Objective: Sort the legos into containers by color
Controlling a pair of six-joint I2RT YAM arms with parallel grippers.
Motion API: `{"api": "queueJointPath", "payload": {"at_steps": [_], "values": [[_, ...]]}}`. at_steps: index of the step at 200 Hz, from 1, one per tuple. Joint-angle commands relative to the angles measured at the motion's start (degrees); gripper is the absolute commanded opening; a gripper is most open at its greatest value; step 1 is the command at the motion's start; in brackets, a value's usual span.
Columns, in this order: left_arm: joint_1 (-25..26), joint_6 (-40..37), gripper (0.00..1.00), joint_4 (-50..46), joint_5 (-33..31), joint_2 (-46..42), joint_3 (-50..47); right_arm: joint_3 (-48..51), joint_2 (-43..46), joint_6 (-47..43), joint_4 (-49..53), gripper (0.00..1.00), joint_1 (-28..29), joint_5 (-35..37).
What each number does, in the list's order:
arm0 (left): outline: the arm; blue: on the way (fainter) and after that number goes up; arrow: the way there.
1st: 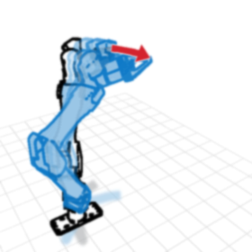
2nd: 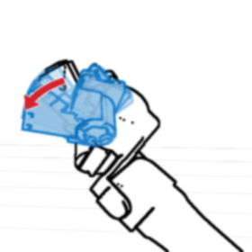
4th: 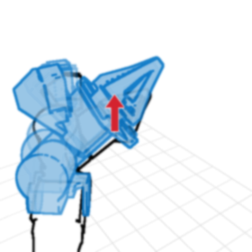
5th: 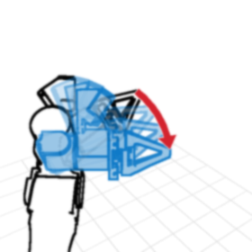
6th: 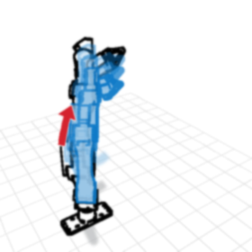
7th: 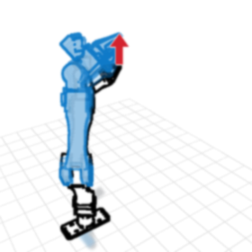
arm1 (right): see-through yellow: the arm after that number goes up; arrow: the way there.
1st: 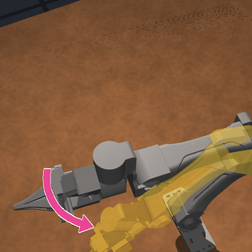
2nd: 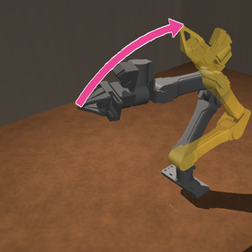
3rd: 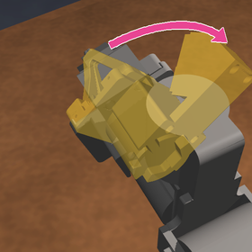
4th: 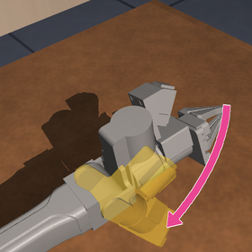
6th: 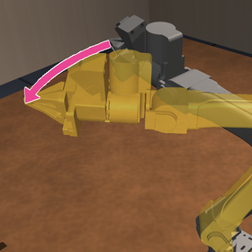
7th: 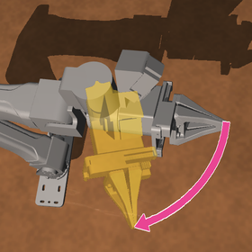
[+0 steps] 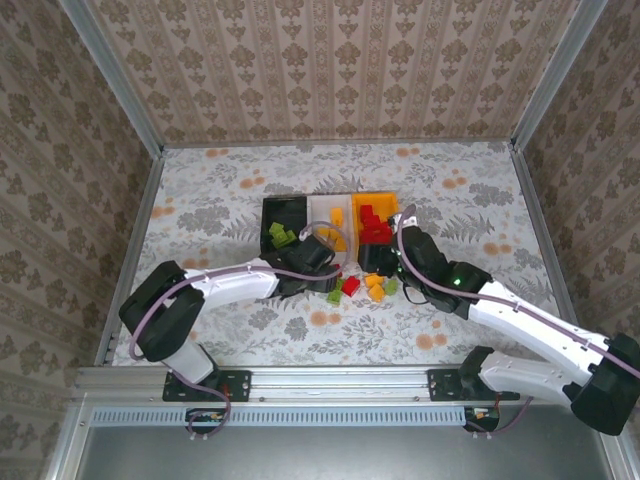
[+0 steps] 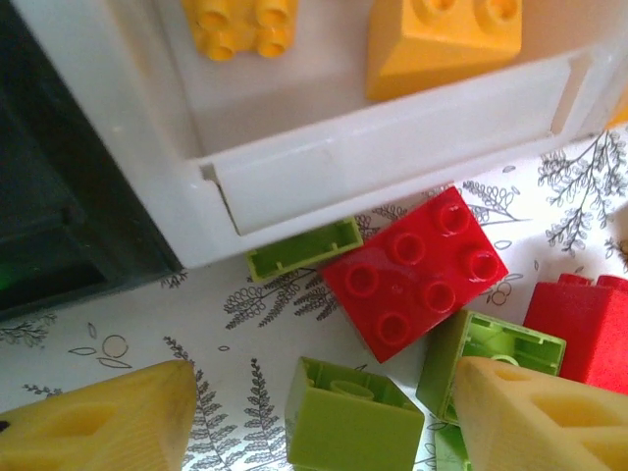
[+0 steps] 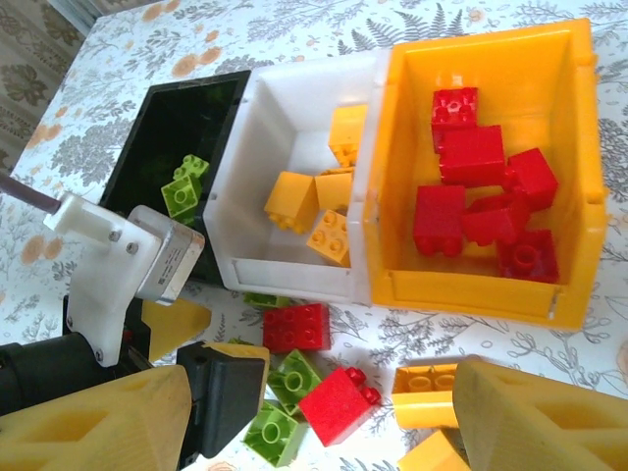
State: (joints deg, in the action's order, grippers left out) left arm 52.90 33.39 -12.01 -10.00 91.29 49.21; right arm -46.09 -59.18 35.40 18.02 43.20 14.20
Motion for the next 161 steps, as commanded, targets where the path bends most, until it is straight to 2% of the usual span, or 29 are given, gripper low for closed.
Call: {"api": "queueJointPath", "payload": {"at_steps": [1, 98, 122, 161], "values": [[0.83, -2.05, 0.69, -0.89, -2.12, 0.90, 0.91, 1.11, 1.58, 0.76, 1.69, 0.73, -0.79, 1.40], [2.78, -1.41, 0.42, -2.48, -4.01, 1.67, 0.28, 1.17, 3.95, 0.54, 2.36, 0.73, -2.77, 1.49], [3.15, -0.41, 0.37, -3.99, -5.68, -3.19, -1.01, 1.18, 4.07, 0.72, 2.46, 0.73, -3.10, 1.58], [1.93, -1.77, 0.37, -7.78, -9.20, -17.10, -2.11, 1.43, 4.42, 1.21, 2.08, 0.73, -3.39, 1.17]]}}
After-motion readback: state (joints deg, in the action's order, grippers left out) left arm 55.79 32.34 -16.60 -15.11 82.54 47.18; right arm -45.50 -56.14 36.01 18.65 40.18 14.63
